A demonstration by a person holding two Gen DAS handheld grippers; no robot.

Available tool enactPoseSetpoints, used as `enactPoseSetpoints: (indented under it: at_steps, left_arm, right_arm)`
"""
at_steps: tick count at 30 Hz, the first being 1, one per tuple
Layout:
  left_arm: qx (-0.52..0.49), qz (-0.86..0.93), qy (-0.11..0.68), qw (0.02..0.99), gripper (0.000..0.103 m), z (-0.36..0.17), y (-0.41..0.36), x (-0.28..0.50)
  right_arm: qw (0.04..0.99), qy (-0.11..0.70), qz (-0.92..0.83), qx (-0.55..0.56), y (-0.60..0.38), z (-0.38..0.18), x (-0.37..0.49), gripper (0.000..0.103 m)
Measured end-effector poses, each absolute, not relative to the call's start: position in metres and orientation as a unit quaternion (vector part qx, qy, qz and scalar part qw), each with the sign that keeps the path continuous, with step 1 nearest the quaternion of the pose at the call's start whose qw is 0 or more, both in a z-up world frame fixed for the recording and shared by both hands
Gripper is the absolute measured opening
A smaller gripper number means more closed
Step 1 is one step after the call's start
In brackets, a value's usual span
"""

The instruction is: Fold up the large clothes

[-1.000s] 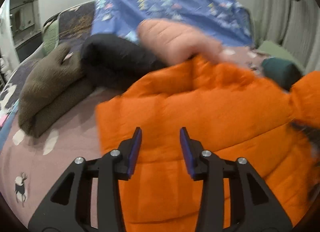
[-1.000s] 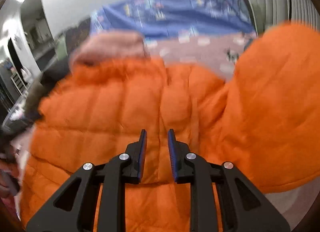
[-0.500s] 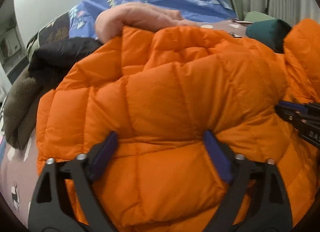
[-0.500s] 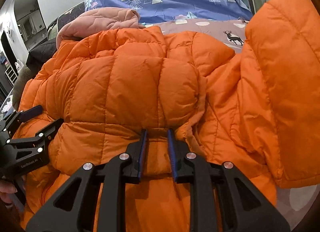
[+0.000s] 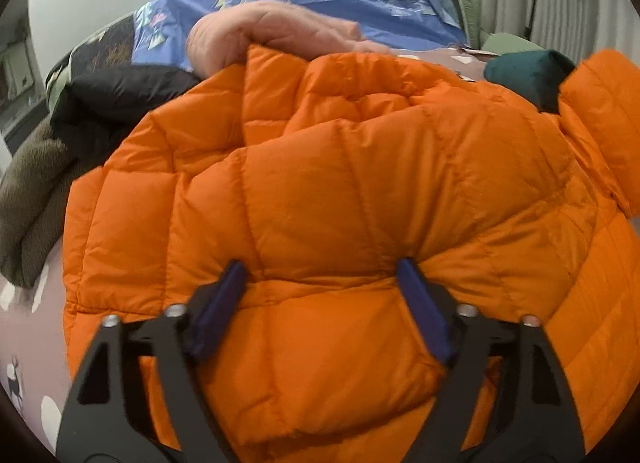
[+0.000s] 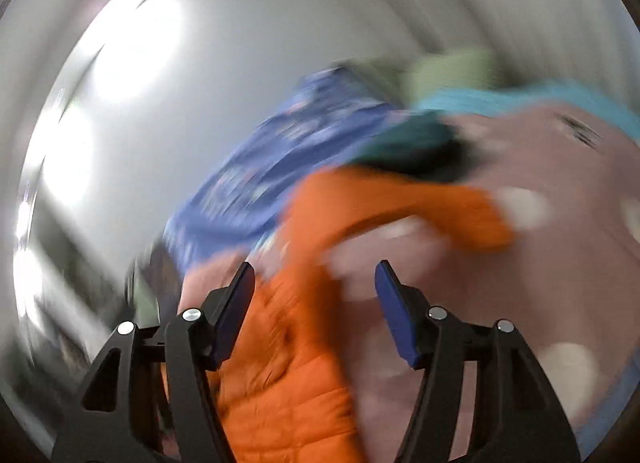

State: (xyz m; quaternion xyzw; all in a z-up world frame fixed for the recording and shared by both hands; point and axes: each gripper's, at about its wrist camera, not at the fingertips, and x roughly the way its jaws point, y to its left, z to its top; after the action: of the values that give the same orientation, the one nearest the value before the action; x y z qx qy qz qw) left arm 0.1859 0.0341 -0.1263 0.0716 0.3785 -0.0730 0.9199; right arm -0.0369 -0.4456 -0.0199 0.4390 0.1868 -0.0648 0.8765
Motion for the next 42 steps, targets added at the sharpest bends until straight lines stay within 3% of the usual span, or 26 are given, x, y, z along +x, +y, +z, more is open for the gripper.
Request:
enactPoseSetpoints:
  at_steps: [4, 8, 12, 13, 14, 16, 17, 24, 28, 34, 40, 42]
  left_arm:
    - [0.114, -0.079, 0.365, 0.921, 0.049, -0.125, 0.018, 0.178]
    - [0.128, -0.080, 0.363, 0.920, 0.047, -0.126, 0.013, 0.177]
    - [0.102, -0.088, 0.376, 0.917, 0.053, -0.126, 0.020, 0.182]
    - [0.096, -0.089, 0.378, 0.916, 0.054, -0.127, 0.022, 0.184]
    - [0.092, -0.090, 0.380, 0.916, 0.055, -0.127, 0.023, 0.184]
    - [0.086, -0.092, 0.381, 0.916, 0.056, -0.128, 0.025, 0.185]
    - [0.081, -0.094, 0.381, 0.916, 0.056, -0.128, 0.026, 0.185]
    - [0.039, -0.113, 0.380, 0.917, 0.055, -0.124, 0.038, 0.186]
    - [-0.035, -0.138, 0.382, 0.913, 0.056, -0.107, 0.064, 0.181]
    - [-0.089, -0.112, 0.320, 0.937, 0.072, -0.057, 0.139, 0.148]
    - [-0.138, -0.136, 0.282, 0.940, 0.081, -0.037, 0.192, 0.116]
    - [-0.154, -0.150, 0.287, 0.933, 0.082, -0.040, 0.198, 0.113]
  right_arm:
    - [0.806, 0.250, -0.111, 0.525, -0.499, -0.071, -0.021, 0.065]
    - [0.758, 0.279, -0.081, 0.584, -0.507, -0.109, 0.008, 0.065]
    - [0.714, 0.253, -0.062, 0.650, -0.517, -0.134, 0.027, 0.063]
    - [0.713, 0.246, -0.064, 0.654, -0.519, -0.132, 0.029, 0.055]
    - [0.716, 0.239, -0.065, 0.653, -0.522, -0.129, 0.033, 0.034]
    - [0.736, 0.241, -0.071, 0.629, -0.523, -0.115, 0.039, 0.010]
    - [0.748, 0.234, -0.071, 0.617, -0.522, -0.101, 0.041, 0.008]
    - [0.906, 0.131, -0.010, 0.402, -0.426, 0.056, 0.055, 0.007]
    - [0.949, 0.117, 0.096, 0.277, -0.312, 0.105, 0.071, 0.007]
    - [0.928, 0.216, 0.259, 0.160, -0.143, 0.064, 0.100, 0.010]
    - [0.892, 0.324, 0.298, 0.107, -0.059, -0.006, 0.131, 0.012]
    - [0.866, 0.366, 0.329, 0.092, -0.038, -0.023, 0.131, 0.036]
